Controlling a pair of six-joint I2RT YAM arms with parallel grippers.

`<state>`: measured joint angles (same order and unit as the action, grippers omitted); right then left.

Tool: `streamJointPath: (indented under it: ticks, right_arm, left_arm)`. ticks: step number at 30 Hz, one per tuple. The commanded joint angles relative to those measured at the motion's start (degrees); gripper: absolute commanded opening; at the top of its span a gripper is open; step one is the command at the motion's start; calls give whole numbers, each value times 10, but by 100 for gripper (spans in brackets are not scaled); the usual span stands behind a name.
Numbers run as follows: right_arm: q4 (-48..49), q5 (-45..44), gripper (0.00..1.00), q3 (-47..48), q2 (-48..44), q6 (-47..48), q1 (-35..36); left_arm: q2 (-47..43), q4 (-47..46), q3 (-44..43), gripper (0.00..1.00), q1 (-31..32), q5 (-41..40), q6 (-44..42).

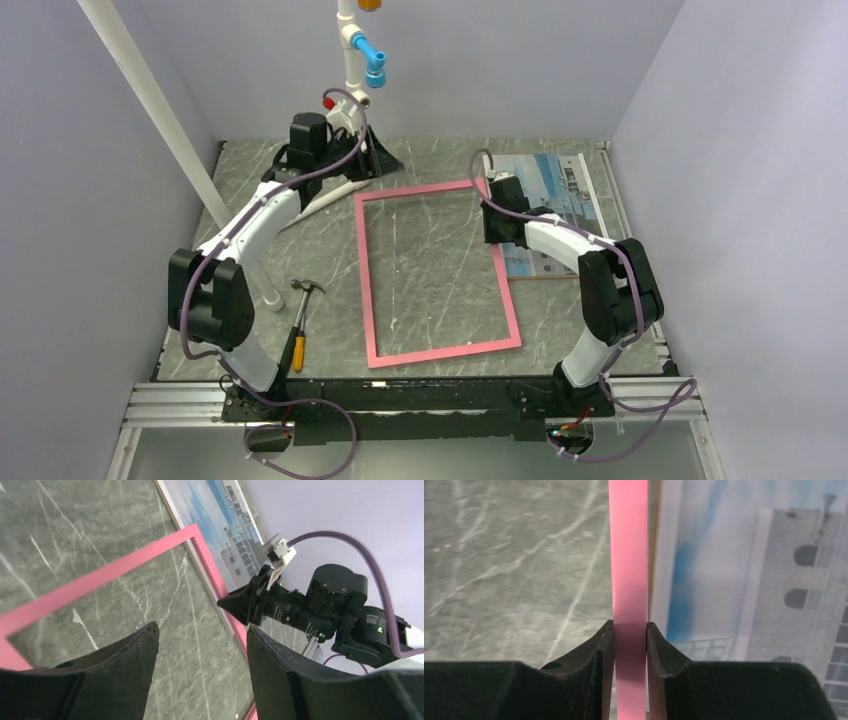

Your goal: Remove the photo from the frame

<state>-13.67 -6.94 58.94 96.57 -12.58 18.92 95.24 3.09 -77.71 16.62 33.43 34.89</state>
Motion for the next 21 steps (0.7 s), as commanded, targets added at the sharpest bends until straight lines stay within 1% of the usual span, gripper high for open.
streamJointPath:
  ticks: [1,2,6,10,15,19,21]
  right_arm:
    - [6,5,0,35,10,22,24]
    - [7,5,0,37,15,17,29]
    - [2,34,0,52,35,-14,36]
    - [-9,41,0,67,55,-73,45]
    - [-8,19,0,71,72,-116,51]
    - [-21,-4,0,77,76,-131,55]
    - [-19,-9,6,73,73,-123,55]
  left_arm:
    - [-26,131,-72,68,-4,6,-91]
    - [-27,135,-72,68,-4,1,-99]
    - [-40,93,-22,68,-5,1,-95]
    - [-32,148,-36,68,-7,-15,-127]
    - [-57,125,-9,68,-7,-32,-129]
    - [-50,133,-13,68,-7,-32,-133]
    - [-46,130,-13,68,-7,-28,-131]
